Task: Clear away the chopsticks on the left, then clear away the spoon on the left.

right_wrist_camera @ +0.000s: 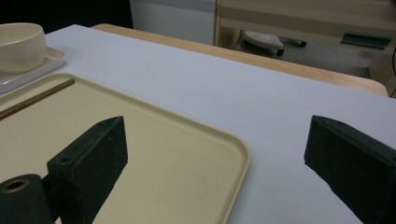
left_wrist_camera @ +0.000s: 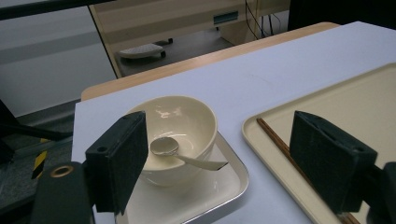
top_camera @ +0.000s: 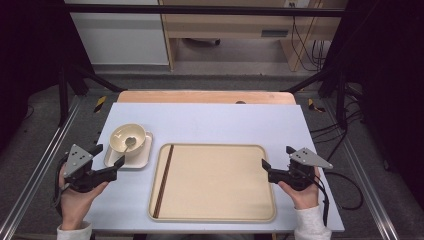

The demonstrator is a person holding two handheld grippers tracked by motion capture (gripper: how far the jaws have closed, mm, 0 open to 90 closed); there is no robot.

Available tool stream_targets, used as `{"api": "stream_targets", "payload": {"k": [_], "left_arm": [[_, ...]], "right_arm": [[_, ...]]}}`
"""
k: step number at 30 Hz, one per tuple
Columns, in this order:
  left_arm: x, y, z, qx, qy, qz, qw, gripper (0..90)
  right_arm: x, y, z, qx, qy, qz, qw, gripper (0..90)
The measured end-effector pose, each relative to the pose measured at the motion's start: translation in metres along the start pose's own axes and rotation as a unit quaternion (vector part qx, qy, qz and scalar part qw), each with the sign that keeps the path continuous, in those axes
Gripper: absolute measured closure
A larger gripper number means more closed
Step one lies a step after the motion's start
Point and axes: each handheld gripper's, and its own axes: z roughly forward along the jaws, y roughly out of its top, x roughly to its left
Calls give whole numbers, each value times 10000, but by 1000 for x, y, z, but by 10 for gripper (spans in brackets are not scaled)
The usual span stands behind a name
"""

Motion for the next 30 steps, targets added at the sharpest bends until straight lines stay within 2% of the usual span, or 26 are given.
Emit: {"api": "stream_targets", "payload": {"k": [4,9,12,14,20,25,27,30], "left_arm": [[5,-6,6,120,-32,-25,9999,161],[9,-12,9,226,-77,67,9997,143],[13,-16,11,300,-108,31,9995,140],[14,-18,13,361,-132,-8,9993,139],[12,-24,27,530,-201,58,9984,141],[10,-27,38,649,-205,137,9976,166],[9,-27,41,631,-198,183,9976,202],[10,-27,44,589,-189,114,9980,256]], "right_arm": [[-1,0,0,8,-32,34,10000,63],[-1,-1,0,23,-30,21,10000,62],[-2,-1,1,20,-46,14,10000,63],[-2,-1,1,31,-50,24,10000,63],[-1,-1,2,49,-26,11,10000,63],[-1,-2,4,81,-49,11,10000,64],[0,-3,4,94,-44,-23,9999,64],[1,-3,5,92,-36,-13,10000,64]]}}
